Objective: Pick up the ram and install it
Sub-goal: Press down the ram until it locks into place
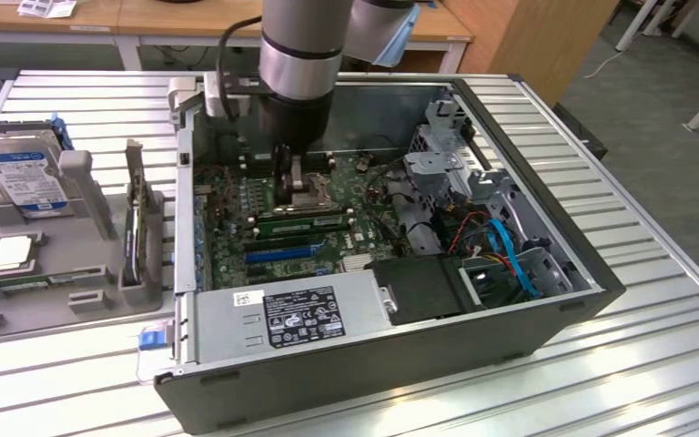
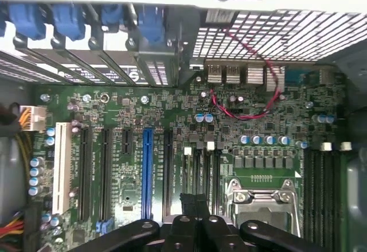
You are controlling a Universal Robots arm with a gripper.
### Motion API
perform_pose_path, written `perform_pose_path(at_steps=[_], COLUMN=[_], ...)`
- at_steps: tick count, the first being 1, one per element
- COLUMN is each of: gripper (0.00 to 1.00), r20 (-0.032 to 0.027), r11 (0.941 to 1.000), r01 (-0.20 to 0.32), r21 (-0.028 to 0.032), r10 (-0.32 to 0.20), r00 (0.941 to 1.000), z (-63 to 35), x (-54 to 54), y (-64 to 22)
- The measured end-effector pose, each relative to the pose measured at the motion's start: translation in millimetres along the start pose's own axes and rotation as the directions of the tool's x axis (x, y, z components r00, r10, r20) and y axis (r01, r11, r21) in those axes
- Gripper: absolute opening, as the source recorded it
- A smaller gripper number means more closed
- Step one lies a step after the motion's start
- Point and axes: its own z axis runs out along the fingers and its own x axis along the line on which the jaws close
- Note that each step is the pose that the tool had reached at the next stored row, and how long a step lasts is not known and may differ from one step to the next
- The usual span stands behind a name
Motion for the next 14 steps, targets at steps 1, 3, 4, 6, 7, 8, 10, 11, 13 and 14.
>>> perform_pose_path(at_steps=[1,3,4,6,7,8,10,11,13,14], gripper=[0.1,0.1,0.1,0.1,0.1,0.1,0.1,0.1,0.1,0.1], r20=[0.0,-0.0001,0.0,0.0,0.0,-0.0001,0.0,0.0,0.0001,0.0], r11=[1.0,1.0,1.0,1.0,1.0,1.0,1.0,1.0,1.0,1.0], r01=[0.0,0.0,0.0,0.0,0.0,0.0,0.0,0.0,0.0,0.0], r21=[0.0,0.0,0.0001,0.0,0.0001,0.0,0.0001,0.0,0.0001,0.0], r10=[0.0,0.0,0.0,0.0,0.0,0.0,0.0,0.0,0.0,0.0], r00=[1.0,1.0,1.0,1.0,1.0,1.0,1.0,1.0,1.0,1.0], z=[-3.3,-10.0,-13.3,-19.6,-23.0,-26.1,-32.3,-37.1,-43.7,-47.0], x=[-0.1,-0.2,-0.4,-0.5,-0.6,-0.7,-0.9,-1.0,-1.2,-1.3], y=[0.2,0.5,0.7,1.0,1.2,1.4,1.7,2.0,2.3,2.5])
